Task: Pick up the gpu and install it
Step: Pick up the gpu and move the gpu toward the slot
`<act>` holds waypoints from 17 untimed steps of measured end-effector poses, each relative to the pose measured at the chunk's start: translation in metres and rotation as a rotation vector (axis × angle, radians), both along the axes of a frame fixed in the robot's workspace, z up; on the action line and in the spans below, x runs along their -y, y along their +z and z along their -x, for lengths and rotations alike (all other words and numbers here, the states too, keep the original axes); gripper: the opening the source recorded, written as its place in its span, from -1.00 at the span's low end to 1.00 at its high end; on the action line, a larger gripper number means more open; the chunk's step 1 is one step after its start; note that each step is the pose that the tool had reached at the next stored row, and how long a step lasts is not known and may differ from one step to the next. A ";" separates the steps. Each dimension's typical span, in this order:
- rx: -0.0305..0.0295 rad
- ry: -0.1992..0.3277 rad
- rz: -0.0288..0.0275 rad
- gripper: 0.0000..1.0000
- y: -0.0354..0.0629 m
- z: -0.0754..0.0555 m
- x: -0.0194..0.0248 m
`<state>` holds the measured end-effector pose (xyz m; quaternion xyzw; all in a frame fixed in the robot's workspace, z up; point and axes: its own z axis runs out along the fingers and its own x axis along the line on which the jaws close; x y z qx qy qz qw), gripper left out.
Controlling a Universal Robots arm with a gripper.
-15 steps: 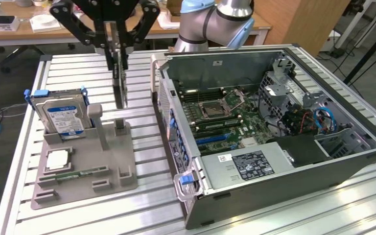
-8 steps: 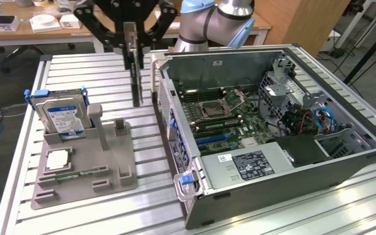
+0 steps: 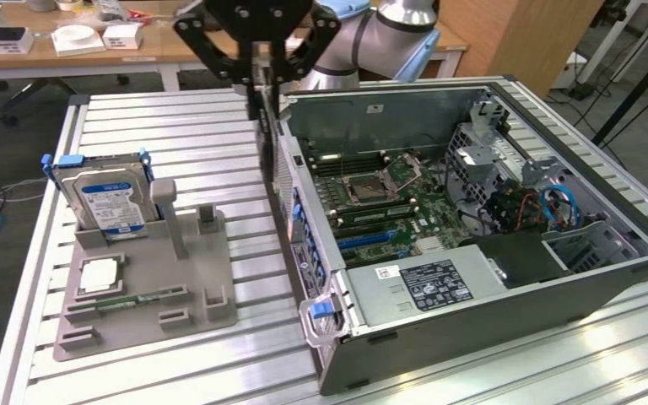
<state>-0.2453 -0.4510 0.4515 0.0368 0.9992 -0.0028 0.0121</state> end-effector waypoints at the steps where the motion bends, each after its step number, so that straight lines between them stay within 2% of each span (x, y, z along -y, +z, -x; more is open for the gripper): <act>1: 0.0001 0.000 -0.0001 -0.48 -0.0005 -0.004 -0.0003; 17: 0.0001 0.001 -0.0001 -0.48 -0.0053 -0.056 -0.0024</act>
